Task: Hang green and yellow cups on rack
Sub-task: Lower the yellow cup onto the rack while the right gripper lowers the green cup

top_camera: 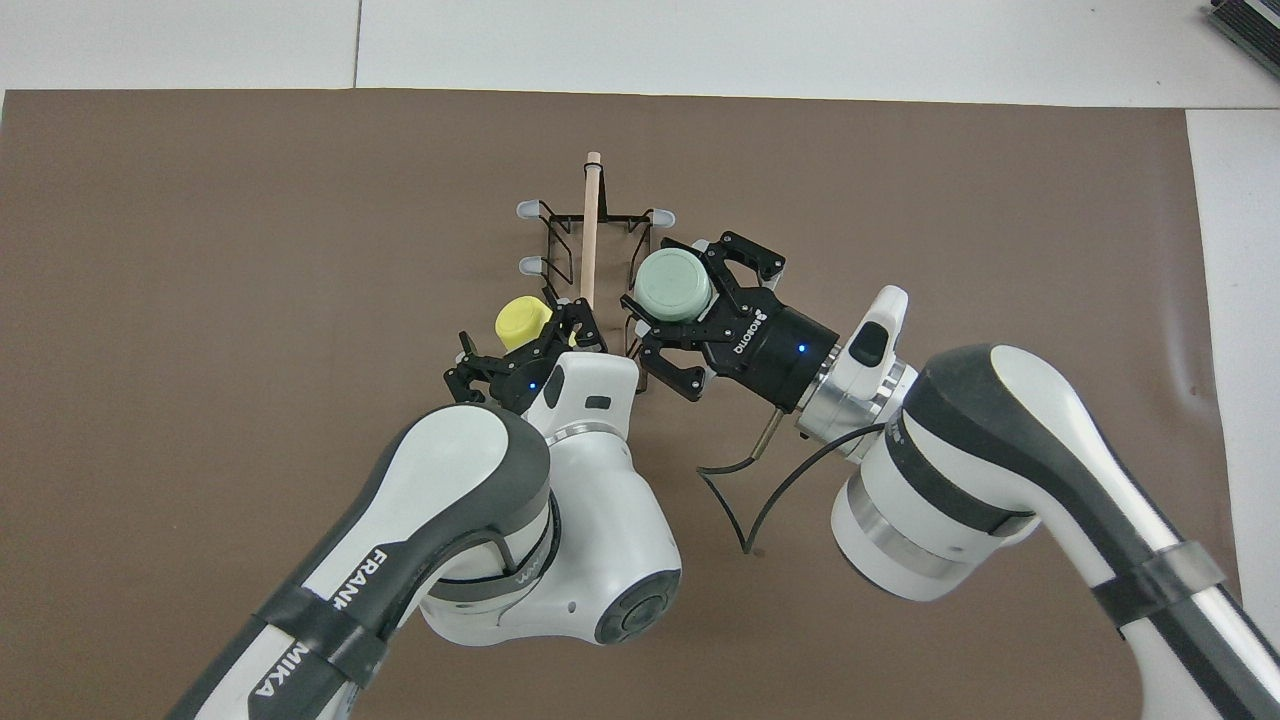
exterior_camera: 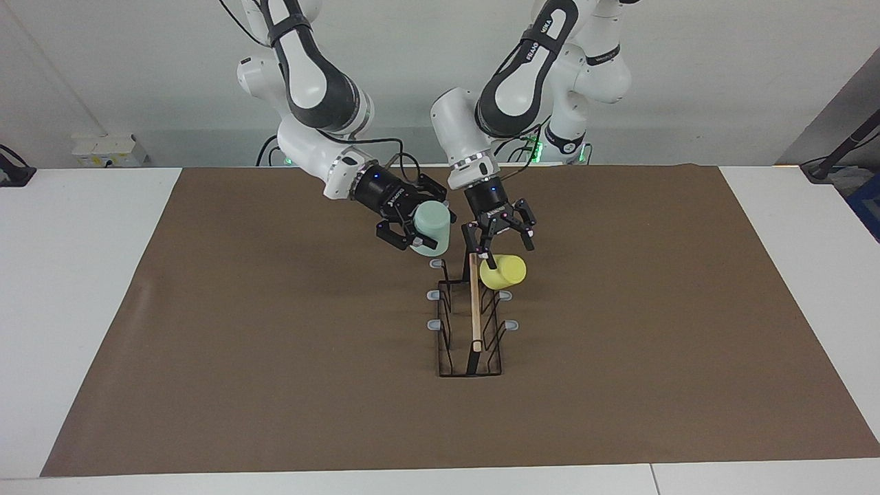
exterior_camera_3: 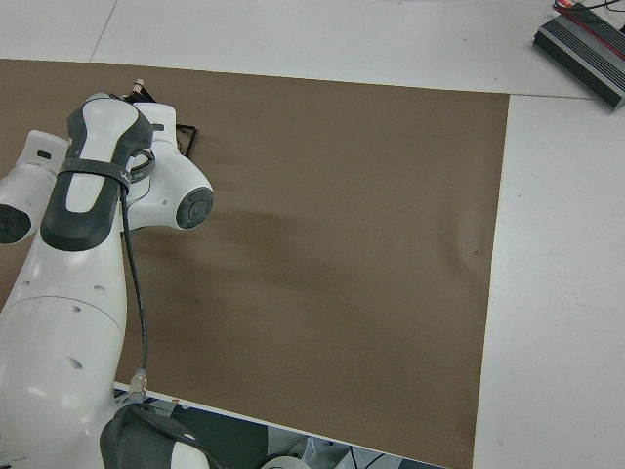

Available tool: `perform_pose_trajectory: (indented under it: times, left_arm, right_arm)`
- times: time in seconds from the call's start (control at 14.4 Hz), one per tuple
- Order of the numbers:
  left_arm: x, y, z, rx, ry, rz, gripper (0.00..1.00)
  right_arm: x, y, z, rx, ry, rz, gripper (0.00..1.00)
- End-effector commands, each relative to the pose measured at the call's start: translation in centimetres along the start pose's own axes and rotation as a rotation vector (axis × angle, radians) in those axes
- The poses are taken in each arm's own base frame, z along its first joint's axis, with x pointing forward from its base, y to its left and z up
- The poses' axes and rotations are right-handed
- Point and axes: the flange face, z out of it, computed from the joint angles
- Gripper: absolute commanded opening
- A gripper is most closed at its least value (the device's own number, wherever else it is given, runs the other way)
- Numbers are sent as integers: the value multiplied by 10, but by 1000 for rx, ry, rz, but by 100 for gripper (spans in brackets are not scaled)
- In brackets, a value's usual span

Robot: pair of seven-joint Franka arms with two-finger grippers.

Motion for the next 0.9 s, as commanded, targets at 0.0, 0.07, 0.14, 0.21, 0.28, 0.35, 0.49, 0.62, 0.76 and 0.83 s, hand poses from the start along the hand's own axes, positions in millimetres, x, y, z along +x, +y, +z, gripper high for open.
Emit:
perform_pose_trajectory:
  times: [0.0,0.07,0.14,0.21,0.28,0.35,0.49,0.62,0.76,0.83]
  left_arm:
    - [38,-2,-13,18,-54,37,100]
    - [51,-5,-12,31,-85,62,100]
    - [65,-9,-9,44,-104,85,100]
    - [76,-11,-7,46,-112,103,100]
    - [91,-18,-1,54,-120,113,100]
    - [105,-26,8,64,-138,143,100]
    - [138,-45,11,47,-212,203,100]
    - [166,-73,13,36,-261,236,100]
    - [183,-92,24,34,-291,280,100]
    - [189,-99,31,8,-326,327,100]
  right_arm:
    - [-23,-10,2,-5,31,-8,0]
    - [-31,-14,5,-1,37,-2,0]
    - [-38,-15,8,-3,48,10,0]
    - [-41,-16,9,-11,59,10,0]
    - [-49,-17,10,-13,52,8,0]
    - [-54,-18,10,-12,46,-1,0]
    - [-62,-21,9,11,62,-3,0]
    - [-72,-21,7,15,70,8,0]
    - [-91,-25,16,14,106,29,0]
    - [-100,-25,19,19,116,20,0]
